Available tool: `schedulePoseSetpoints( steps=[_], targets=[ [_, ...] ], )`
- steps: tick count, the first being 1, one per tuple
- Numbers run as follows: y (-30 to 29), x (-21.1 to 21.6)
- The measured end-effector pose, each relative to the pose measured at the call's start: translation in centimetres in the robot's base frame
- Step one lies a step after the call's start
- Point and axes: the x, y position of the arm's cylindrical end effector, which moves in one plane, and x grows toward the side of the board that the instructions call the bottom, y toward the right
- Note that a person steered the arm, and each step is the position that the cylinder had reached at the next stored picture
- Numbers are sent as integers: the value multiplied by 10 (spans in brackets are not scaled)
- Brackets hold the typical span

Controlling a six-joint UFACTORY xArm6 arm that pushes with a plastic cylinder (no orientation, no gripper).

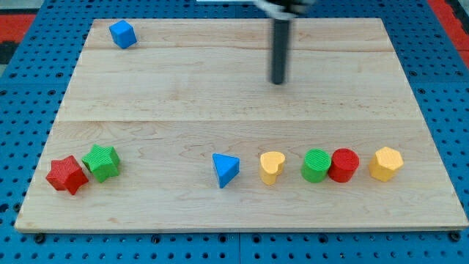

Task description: Place the hexagon diagonal to the red star

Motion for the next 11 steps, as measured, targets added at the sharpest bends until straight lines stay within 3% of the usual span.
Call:
schedulePoseSetpoints(
  steps=[1,2,3,5,7,9,11],
  targets=[
    [117,69],
    [166,185],
    [87,197],
    [53,98],
    [44,57],
    [-63,14],
    [-59,16]
  ],
)
